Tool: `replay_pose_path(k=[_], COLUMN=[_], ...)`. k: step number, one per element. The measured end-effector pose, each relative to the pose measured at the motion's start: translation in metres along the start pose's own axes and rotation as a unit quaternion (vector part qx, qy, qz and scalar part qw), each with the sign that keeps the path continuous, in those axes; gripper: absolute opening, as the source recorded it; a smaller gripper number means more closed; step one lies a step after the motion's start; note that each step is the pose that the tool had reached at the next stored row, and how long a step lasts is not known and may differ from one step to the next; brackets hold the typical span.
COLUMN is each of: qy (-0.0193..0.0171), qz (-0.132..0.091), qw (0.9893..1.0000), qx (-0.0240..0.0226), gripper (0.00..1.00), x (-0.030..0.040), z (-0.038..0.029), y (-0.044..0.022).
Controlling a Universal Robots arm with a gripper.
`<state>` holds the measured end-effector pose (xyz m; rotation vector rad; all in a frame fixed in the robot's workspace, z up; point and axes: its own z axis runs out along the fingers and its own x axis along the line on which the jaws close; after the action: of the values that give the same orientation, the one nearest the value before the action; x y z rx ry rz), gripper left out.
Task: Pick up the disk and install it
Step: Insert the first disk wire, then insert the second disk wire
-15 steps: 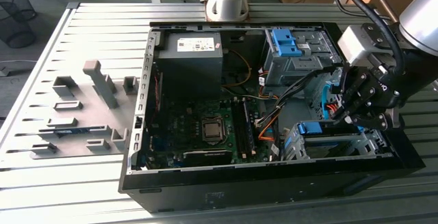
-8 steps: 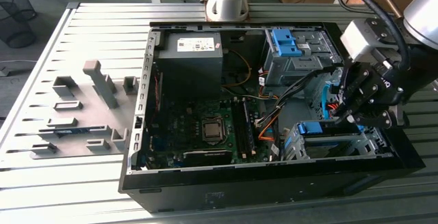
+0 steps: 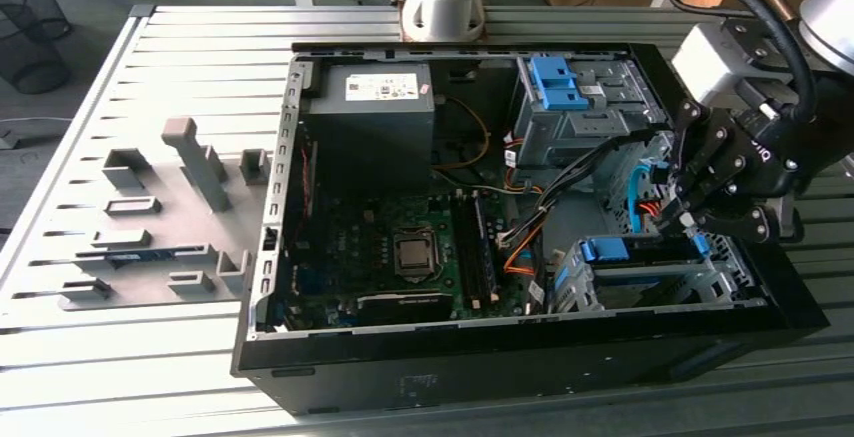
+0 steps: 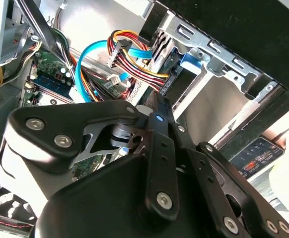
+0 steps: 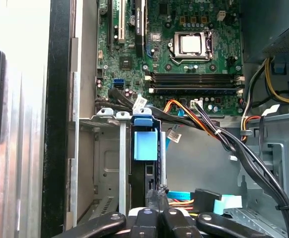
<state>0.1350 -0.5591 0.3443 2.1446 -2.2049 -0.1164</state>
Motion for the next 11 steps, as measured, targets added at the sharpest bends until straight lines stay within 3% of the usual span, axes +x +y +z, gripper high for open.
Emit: replay_pose_path(k=[11], qy=[-0.0001], qz=[0.000], qw=[1.0000], qx=[0.0000], gripper=[0.11], x=[0.0000], z=[-0.0001], y=[0.0000])
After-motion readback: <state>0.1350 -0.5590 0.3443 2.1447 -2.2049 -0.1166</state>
